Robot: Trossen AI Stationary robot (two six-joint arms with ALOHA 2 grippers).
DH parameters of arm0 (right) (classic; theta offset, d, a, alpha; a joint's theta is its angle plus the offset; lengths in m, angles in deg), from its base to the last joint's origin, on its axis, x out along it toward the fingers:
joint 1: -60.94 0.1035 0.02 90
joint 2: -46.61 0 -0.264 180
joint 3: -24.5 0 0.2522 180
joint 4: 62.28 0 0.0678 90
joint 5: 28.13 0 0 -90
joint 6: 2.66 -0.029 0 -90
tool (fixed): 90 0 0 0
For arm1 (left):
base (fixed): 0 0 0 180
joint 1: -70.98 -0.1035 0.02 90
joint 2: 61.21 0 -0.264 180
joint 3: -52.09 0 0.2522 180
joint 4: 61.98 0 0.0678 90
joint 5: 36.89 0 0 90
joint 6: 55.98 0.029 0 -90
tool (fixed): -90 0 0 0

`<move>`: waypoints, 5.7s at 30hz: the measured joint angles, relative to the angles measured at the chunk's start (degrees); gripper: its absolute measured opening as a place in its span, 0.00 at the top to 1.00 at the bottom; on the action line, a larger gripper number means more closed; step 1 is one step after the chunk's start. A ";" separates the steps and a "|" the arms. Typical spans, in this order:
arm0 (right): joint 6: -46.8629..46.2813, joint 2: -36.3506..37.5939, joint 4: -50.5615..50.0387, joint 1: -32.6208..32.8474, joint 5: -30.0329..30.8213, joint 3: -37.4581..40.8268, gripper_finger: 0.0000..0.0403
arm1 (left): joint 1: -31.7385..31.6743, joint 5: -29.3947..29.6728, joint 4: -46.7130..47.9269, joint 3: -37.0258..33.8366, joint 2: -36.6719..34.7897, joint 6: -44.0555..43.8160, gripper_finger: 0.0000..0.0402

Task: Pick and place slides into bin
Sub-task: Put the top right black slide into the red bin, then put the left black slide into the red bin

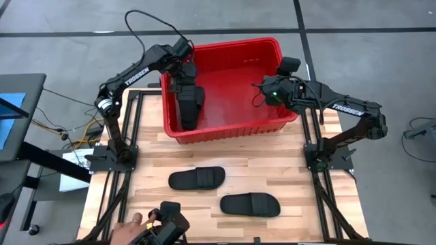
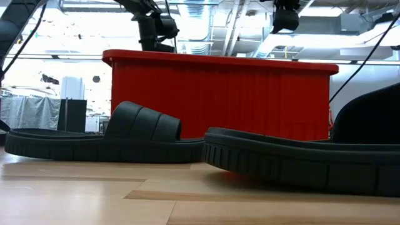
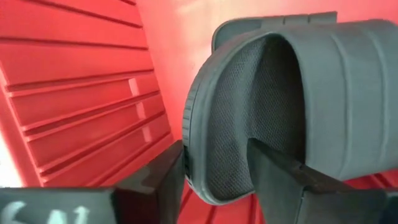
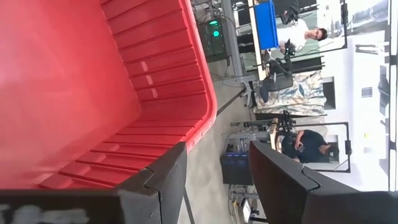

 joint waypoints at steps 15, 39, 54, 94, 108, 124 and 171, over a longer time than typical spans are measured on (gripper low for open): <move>-0.01 0.01 -0.02 0.00 -0.31 0.00 0.58 | -0.02 0.83 -0.76 -0.07 0.09 0.02 0.59; -0.02 0.00 0.00 0.00 -1.49 0.00 0.56 | -0.87 2.60 -3.54 -0.07 0.09 -4.42 0.59; -0.14 0.00 -0.01 0.00 -1.49 0.00 0.56 | -0.85 3.09 -4.28 -0.08 -0.26 -7.94 0.59; -47.66 0.54 -2.49 21.17 -38.07 0.00 0.68 | 6.84 -38.03 -43.57 -41.62 -66.87 -63.35 0.59; -59.46 -10.17 14.81 30.62 -40.64 0.03 0.68 | 6.84 -38.51 -44.89 -54.59 -83.37 -69.46 0.59; -61.98 -22.84 9.67 33.49 -41.61 -0.03 0.70 | 6.84 -38.58 -41.00 -57.27 -85.98 -67.67 0.59; -90.49 -37.60 15.35 27.46 -53.84 0.00 0.70 | 6.84 -39.95 -33.88 -57.22 -86.00 -65.95 0.59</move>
